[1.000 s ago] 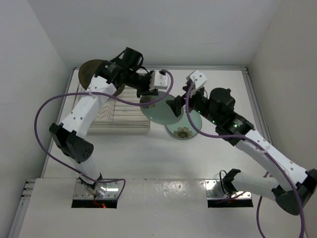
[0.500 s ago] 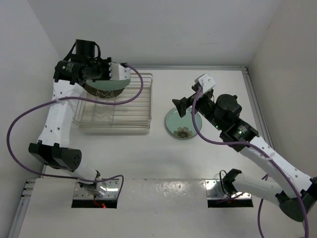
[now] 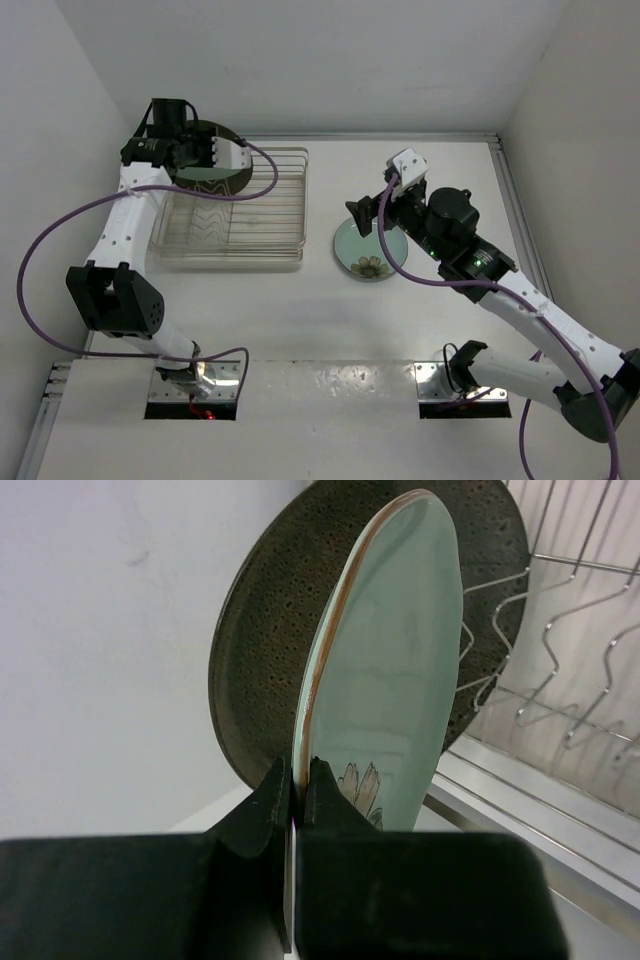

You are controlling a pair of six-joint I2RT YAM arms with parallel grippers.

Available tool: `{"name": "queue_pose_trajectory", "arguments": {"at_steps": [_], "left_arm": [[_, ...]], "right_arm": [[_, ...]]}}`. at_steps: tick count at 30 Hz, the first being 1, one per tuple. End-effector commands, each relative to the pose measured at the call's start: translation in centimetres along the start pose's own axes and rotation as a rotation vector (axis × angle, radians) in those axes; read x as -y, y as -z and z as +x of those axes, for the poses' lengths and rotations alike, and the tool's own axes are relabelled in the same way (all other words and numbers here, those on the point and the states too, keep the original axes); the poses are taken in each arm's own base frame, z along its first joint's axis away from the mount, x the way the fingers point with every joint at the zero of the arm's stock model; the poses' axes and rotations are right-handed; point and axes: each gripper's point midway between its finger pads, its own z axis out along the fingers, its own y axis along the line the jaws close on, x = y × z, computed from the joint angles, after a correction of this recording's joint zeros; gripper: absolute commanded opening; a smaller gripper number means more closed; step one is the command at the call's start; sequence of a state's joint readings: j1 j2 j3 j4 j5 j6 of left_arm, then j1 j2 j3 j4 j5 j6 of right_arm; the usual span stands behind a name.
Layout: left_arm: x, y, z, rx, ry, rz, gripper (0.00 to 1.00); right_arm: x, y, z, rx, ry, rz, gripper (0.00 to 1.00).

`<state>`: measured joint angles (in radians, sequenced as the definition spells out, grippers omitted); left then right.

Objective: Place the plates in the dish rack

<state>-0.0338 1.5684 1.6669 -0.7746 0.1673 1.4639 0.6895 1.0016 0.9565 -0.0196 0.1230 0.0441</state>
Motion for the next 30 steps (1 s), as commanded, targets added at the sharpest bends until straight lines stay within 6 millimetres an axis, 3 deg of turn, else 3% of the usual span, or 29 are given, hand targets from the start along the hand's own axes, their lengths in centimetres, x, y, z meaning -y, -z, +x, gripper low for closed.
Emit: {"name": "queue_pose_trajectory", "arguments": {"at_steps": [1, 6, 11, 13, 19, 22, 27, 30], "left_arm": [[-6.3, 1.8, 0.1, -0.003, -0.09, -0.236, 0.0], [-4.9, 0.3, 0.3, 0.004, -0.107, -0.192, 0.0], [-3.3, -0.2, 1.6, -0.008, -0.118, -0.151, 0.0], [-1.5, -1.3, 1.6, 0.002, -0.151, -0.099, 0.0], [1.3, -4.2, 1.6, 0.039, -0.077, -0.019, 0.0], [1.3, -4.8, 1.6, 0.048, -0.048, -0.024, 0.0], [3.7, -7.1, 2.5, 0.043, -0.019, 0.036, 0.0], [3.9, -7.3, 2.8, 0.032, -0.01, 0.036, 0.05]], "right_arm": [[0.6, 0.4, -0.9, 0.037, 0.0, 0.027, 1.0], [0.7, 0.4, -0.7, 0.032, -0.003, 0.034, 1.0], [0.8, 0.2, -0.2, 0.016, 0.006, 0.039, 1.0], [0.8, -0.1, 0.2, 0.005, 0.007, 0.04, 1.0], [0.8, -1.3, 1.7, -0.041, -0.027, 0.037, 1.0], [0.7, -1.4, 3.9, -0.134, -0.078, 0.044, 1.0], [1.3, -1.2, 6.3, -0.243, -0.148, 0.07, 1.0], [1.2, -0.9, 7.3, -0.264, -0.181, 0.077, 1.0]]}}
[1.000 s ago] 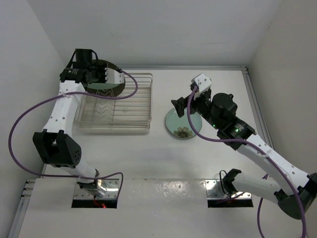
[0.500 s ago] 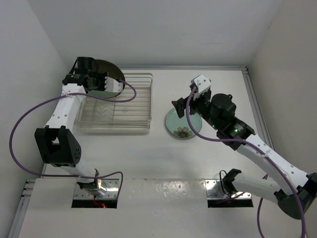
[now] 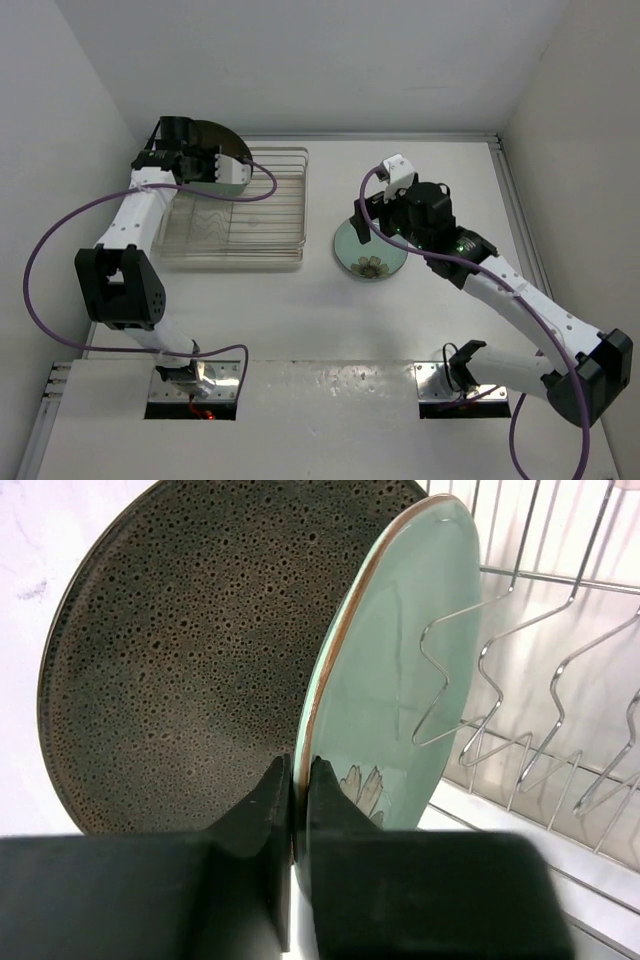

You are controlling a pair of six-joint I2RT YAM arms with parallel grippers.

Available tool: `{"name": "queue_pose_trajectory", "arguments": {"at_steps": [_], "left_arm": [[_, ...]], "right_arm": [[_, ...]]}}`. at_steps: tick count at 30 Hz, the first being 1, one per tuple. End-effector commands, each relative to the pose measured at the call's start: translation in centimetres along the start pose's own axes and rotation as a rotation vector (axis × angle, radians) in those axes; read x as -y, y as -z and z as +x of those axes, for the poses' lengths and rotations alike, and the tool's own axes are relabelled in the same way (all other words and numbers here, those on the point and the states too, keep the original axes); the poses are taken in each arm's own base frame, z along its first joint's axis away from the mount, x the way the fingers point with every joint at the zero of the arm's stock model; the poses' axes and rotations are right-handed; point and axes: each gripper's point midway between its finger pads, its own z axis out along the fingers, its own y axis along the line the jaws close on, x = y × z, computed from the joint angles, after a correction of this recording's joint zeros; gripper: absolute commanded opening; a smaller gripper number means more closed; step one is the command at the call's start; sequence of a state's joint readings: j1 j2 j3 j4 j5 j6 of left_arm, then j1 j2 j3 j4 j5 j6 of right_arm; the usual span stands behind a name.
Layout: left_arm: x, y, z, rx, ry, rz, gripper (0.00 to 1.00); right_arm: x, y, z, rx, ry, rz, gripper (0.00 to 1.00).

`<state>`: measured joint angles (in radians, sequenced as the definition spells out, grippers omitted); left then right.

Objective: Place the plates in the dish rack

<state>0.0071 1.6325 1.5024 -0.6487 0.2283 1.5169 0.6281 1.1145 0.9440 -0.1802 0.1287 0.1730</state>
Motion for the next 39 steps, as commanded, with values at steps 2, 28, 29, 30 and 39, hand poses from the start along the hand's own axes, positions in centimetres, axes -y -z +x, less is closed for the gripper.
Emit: {"name": "queue_pose_trajectory", "arguments": {"at_steps": [2, 28, 29, 30, 39], "left_arm": [[-1.3, -1.6, 1.0, 0.001, 0.02, -0.069, 0.18], [-7.6, 6.7, -2.2, 0.12, 0.241, -0.288, 0.89], [-8.1, 7.6, -2.4, 0.124, 0.25, -0.304, 0.9], [-7.8, 7.5, -2.4, 0.127, 0.279, -0.294, 0.9], [-6.7, 9.7, -3.6, 0.176, 0.346, -0.274, 0.9]], "right_arm": [[0.0, 0.3, -0.8, 0.019, -0.084, 0.002, 1.0], [5.9, -0.2, 5.6, -0.187, -0.462, 0.207, 1.0], [6.2, -0.2, 7.2, -0.22, -0.491, 0.223, 1.0], [6.4, -0.4, 8.0, -0.232, -0.552, 0.215, 1.0], [10.4, -0.3, 18.2, -0.402, -0.93, 0.435, 0.78]]}}
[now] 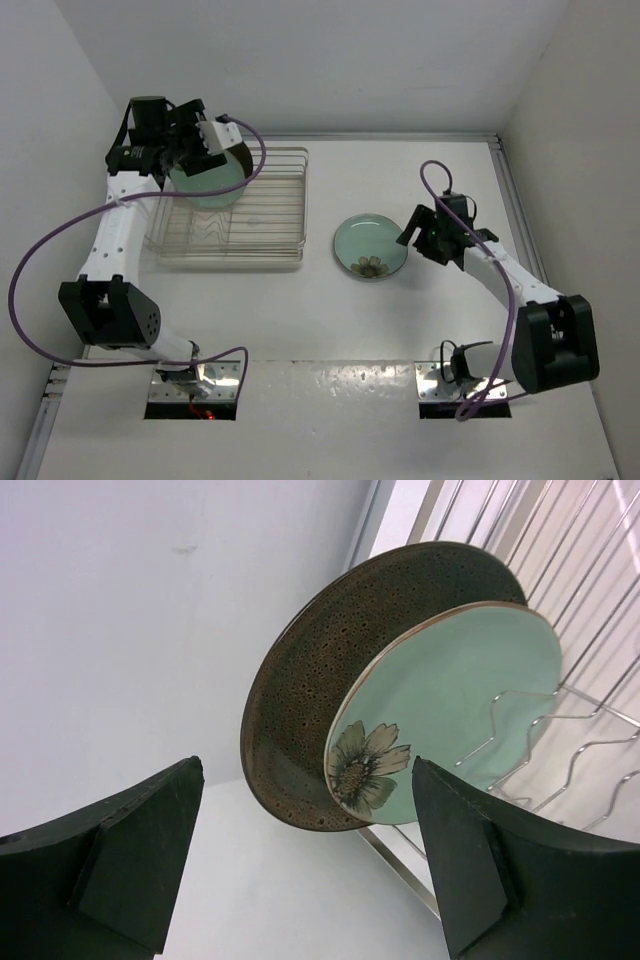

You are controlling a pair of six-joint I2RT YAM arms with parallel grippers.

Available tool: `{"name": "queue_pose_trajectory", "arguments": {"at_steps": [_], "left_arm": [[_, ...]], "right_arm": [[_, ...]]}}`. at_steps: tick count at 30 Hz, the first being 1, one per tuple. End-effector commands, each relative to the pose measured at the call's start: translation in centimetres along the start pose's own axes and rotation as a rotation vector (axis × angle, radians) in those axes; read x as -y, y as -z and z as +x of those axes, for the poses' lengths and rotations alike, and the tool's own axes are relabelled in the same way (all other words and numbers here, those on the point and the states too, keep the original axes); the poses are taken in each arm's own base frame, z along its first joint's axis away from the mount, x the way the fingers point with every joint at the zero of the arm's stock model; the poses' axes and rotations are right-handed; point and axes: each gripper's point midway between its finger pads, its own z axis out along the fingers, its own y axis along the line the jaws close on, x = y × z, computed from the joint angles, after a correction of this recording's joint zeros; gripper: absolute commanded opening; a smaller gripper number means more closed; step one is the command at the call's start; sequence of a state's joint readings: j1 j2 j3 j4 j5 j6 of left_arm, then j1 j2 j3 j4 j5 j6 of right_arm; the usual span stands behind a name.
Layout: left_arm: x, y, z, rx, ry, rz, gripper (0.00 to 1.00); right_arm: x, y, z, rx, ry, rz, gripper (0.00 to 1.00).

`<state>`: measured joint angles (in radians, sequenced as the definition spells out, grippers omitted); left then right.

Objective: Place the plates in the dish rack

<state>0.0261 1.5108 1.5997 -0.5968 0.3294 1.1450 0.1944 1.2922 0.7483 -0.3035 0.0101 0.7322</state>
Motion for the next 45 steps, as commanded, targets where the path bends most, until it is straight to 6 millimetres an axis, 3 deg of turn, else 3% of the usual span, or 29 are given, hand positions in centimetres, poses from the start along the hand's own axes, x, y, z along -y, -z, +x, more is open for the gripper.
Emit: {"name": "queue_pose_trajectory", "arguments": {"at_steps": [1, 3, 5, 7, 12, 15, 16, 17, 18, 21, 24, 25, 26, 28, 29, 31, 32, 33, 35, 39, 42, 44, 45], "left_arm": [[-1.2, 2.4, -1.7, 0.052, 0.054, -0.03, 0.9], [-0.7, 2.6, -2.0, 0.067, 0.069, -0.004, 0.9], [-0.5, 2.7, -2.8, 0.1, 0.079, 0.011, 0.9], [-0.5, 2.9, -3.1, 0.112, 0.088, 0.016, 0.9], [-0.6, 3.5, -4.0, 0.129, 0.092, 0.02, 0.9], [-0.3, 4.0, -4.4, 0.143, 0.095, 0.034, 0.9], [-0.3, 4.3, -4.5, 0.142, 0.096, 0.036, 0.9], [0.1, 4.2, -5.0, 0.156, 0.095, 0.053, 0.9], [0.5, 4.2, -5.1, 0.162, 0.101, 0.071, 0.9], [1.4, 4.7, -6.1, 0.194, 0.107, 0.109, 0.9], [1.8, 5.2, -7.5, 0.246, 0.085, 0.144, 0.9], [2.9, 4.9, -7.8, 0.254, 0.096, 0.185, 0.9], [2.8, 5.3, -8.6, 0.274, 0.089, 0.19, 0.9], [3.2, 5.3, -9.9, 0.294, 0.077, 0.214, 0.9], [4.4, 5.3, -11.1, 0.313, 0.068, 0.254, 0.9], [5.5, 5.1, -12.6, 0.345, 0.055, 0.295, 0.9], [6.6, 4.8, -14.3, 0.382, 0.038, 0.337, 0.9], [7.2, 4.6, -15.4, 0.409, 0.038, 0.362, 0.9], [8.4, 4.4, -17.3, 0.448, 0.045, 0.407, 0.9], [12.2, 4.0, -23.4, 0.569, 0.059, 0.558, 0.9], [14.5, 3.7, -27.2, 0.647, 0.026, 0.646, 0.91], [15.0, 4.0, -29.5, 0.701, 0.008, 0.671, 0.91], [16.8, 3.5, -30.5, 0.704, -0.002, 0.722, 0.91]], "right_arm": [[1.4, -1.1, 1.0, -0.029, -0.206, 0.024, 0.78], [2.2, -2.5, 1.7, -0.036, -0.251, 0.01, 0.76], [1.3, -3.6, 2.2, -0.092, -0.248, -0.039, 0.7], [1.6, -4.9, 4.4, -0.182, -0.249, -0.018, 0.65], [1.9, -6.8, 7.1, -0.254, -0.343, -0.036, 0.54], [1.9, -7.9, 8.3, -0.315, -0.386, -0.053, 0.37], [2.3, -8.3, 9.6, -0.358, -0.406, -0.04, 0.3], [2.5, -8.6, 9.3, -0.346, -0.424, -0.043, 0.12], [2.8, -8.7, 9.8, -0.352, -0.433, -0.039, 0.0], [2.9, -8.4, 9.5, -0.332, -0.391, -0.066, 0.0], [1.2, -6.9, 7.3, -0.267, -0.231, -0.13, 0.0], [0.8, -6.6, 6.4, -0.237, -0.188, -0.132, 0.0], [-0.4, -5.3, 3.5, -0.132, -0.064, -0.171, 0.0], [-2.4, -3.7, 1.5, -0.077, 0.038, -0.195, 0.0], [-3.5, -1.7, -0.9, 0.025, 0.117, -0.218, 0.0], [-5.5, 0.9, -3.5, 0.131, 0.251, -0.262, 0.0], [-5.8, 1.6, -4.0, 0.151, 0.279, -0.262, 0.0], [-7.4, 4.0, -5.9, 0.229, 0.359, -0.3, 0.0], [-8.3, 5.6, -6.3, 0.246, 0.414, -0.317, 0.0], [-11.1, 10.1, -7.2, 0.327, 0.588, -0.405, 0.0], [-13.3, 12.5, -6.5, 0.348, 0.672, -0.506, 0.0], [-14.4, 13.8, -5.8, 0.35, 0.718, -0.557, 0.0], [-14.9, 14.3, -5.4, 0.354, 0.733, -0.574, 0.0]]}}
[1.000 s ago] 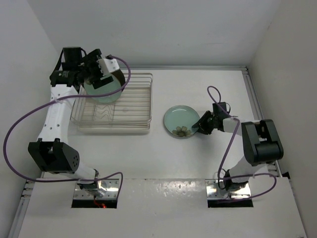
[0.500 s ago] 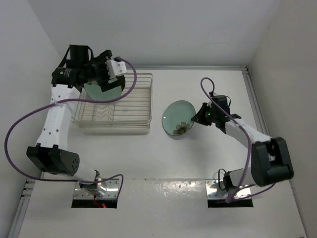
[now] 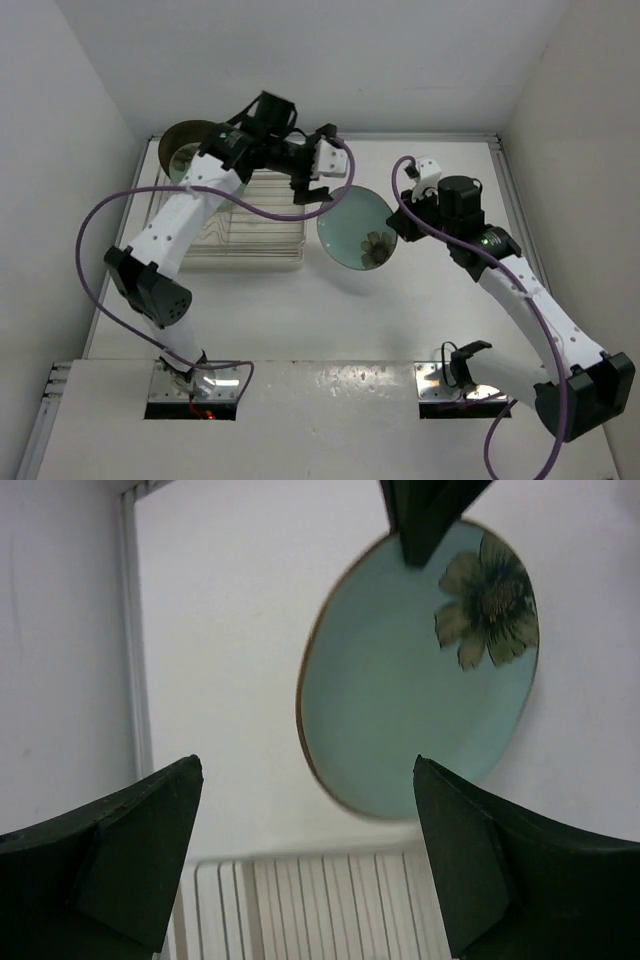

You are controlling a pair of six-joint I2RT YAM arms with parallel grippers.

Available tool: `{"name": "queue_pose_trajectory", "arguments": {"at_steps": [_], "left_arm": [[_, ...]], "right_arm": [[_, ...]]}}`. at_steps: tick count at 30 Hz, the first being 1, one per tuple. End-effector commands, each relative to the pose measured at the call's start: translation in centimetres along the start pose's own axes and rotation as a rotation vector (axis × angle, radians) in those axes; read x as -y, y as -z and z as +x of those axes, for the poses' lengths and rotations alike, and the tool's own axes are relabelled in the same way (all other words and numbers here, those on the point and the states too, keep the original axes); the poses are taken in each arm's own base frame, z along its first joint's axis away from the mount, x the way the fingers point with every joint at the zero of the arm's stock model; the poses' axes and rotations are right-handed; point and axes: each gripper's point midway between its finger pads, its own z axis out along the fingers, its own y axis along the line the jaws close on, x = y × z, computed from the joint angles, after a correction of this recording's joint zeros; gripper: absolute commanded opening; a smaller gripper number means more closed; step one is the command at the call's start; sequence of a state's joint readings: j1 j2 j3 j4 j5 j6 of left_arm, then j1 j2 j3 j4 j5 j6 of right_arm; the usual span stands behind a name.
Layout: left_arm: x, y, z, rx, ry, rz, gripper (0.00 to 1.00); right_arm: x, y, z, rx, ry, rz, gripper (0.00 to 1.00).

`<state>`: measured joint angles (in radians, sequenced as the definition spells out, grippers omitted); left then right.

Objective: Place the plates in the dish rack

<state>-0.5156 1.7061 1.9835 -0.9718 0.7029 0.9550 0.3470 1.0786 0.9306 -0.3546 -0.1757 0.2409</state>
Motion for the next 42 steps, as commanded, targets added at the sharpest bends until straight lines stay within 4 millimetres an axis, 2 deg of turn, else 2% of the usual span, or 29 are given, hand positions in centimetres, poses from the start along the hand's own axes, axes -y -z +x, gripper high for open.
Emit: {"name": "queue_pose_trajectory", "arguments": {"at_steps": [1, 3, 7, 9, 10, 12, 13, 15, 20, 21, 24, 27, 28, 29, 30, 31, 32, 33, 35, 36, 39, 41, 42], "left_arm": [[2.5, -2.7, -3.8, 0.109, -0.02, 0.125, 0.91], [4.1, -4.4, -4.5, 0.119, -0.048, 0.18, 0.91], [7.1, -7.0, -3.7, 0.113, -0.017, 0.288, 0.91], [8.2, -7.6, -2.9, 0.099, 0.003, 0.32, 0.86], [8.7, -7.9, -2.2, 0.087, 0.01, 0.34, 0.79], [8.9, -8.2, -1.3, 0.06, 0.009, 0.341, 0.7], [9.5, -8.4, -1.3, 0.058, 0.012, 0.356, 0.61], [9.8, -8.4, -0.8, 0.04, 0.021, 0.363, 0.53], [10.4, -8.9, 0.1, 0.026, 0.041, 0.384, 0.47], [10.6, -9.1, 0.0, 0.019, 0.035, 0.386, 0.32], [10.3, -9.5, 0.3, 0.013, 0.047, 0.373, 0.0], [9.4, -9.0, -0.1, 0.006, 0.07, 0.348, 0.0], [8.8, -8.8, -0.1, -0.01, 0.057, 0.325, 0.0], [7.6, -7.7, -0.7, -0.016, 0.043, 0.287, 0.0], [7.0, -6.9, -0.2, -0.041, 0.035, 0.27, 0.0], [6.3, -5.9, -1.0, -0.047, 0.007, 0.24, 0.0], [4.1, -3.9, -1.8, -0.067, -0.032, 0.15, 0.0], [3.2, -2.6, -2.0, -0.082, -0.066, 0.112, 0.0], [1.4, -0.1, -3.0, -0.109, -0.126, 0.017, 0.0], [1.1, 1.6, -4.1, -0.108, -0.162, -0.025, 0.0], [-1.5, 6.1, -6.5, -0.129, -0.268, -0.201, 0.0], [-2.6, 8.8, -7.0, -0.177, -0.313, -0.288, 0.0], [-3.4, 10.8, -6.8, -0.215, -0.364, -0.335, 0.0]], "right_arm": [[-4.3, 2.6, -5.3, 0.169, 0.149, -0.151, 0.0], [-4.8, 3.0, -5.8, 0.184, 0.157, -0.157, 0.0], [-6.0, 4.4, -7.0, 0.243, 0.181, -0.17, 0.0], [-6.4, 4.7, -7.4, 0.266, 0.192, -0.177, 0.0], [-6.4, 5.0, -7.7, 0.281, 0.192, -0.174, 0.0], [-6.7, 5.3, -8.1, 0.3, 0.2, -0.183, 0.0], [-6.9, 5.6, -8.4, 0.315, 0.206, -0.186, 0.0], [-6.9, 5.8, -8.6, 0.325, 0.212, -0.183, 0.0], [-7.4, 5.8, -8.6, 0.335, 0.221, -0.209, 0.0], [-7.5, 5.9, -8.6, 0.339, 0.22, -0.213, 0.0], [-7.6, 6.3, -8.8, 0.362, 0.22, -0.216, 0.0], [-7.4, 6.7, -8.9, 0.379, 0.223, -0.204, 0.0], [-7.3, 6.8, -9.0, 0.384, 0.216, -0.197, 0.04], [-7.2, 6.9, -8.9, 0.383, 0.213, -0.191, 0.13], [-7.1, 7.3, -9.1, 0.395, 0.209, -0.179, 0.19], [-7.1, 7.5, -9.2, 0.4, 0.216, -0.178, 0.31], [-7.2, 8.1, -9.5, 0.414, 0.216, -0.178, 0.45], [-7.1, 8.5, -9.7, 0.427, 0.213, -0.172, 0.64], [-7.1, 9.1, -10.0, 0.449, 0.206, -0.172, 0.84], [-7.2, 9.5, -10.2, 0.464, 0.206, -0.17, 0.91], [-6.9, 10.2, -10.2, 0.494, 0.198, -0.152, 0.97], [-6.5, 10.0, -9.8, 0.49, 0.193, -0.137, 1.0], [-6.3, 10.1, -9.8, 0.495, 0.19, -0.124, 1.0]]}}
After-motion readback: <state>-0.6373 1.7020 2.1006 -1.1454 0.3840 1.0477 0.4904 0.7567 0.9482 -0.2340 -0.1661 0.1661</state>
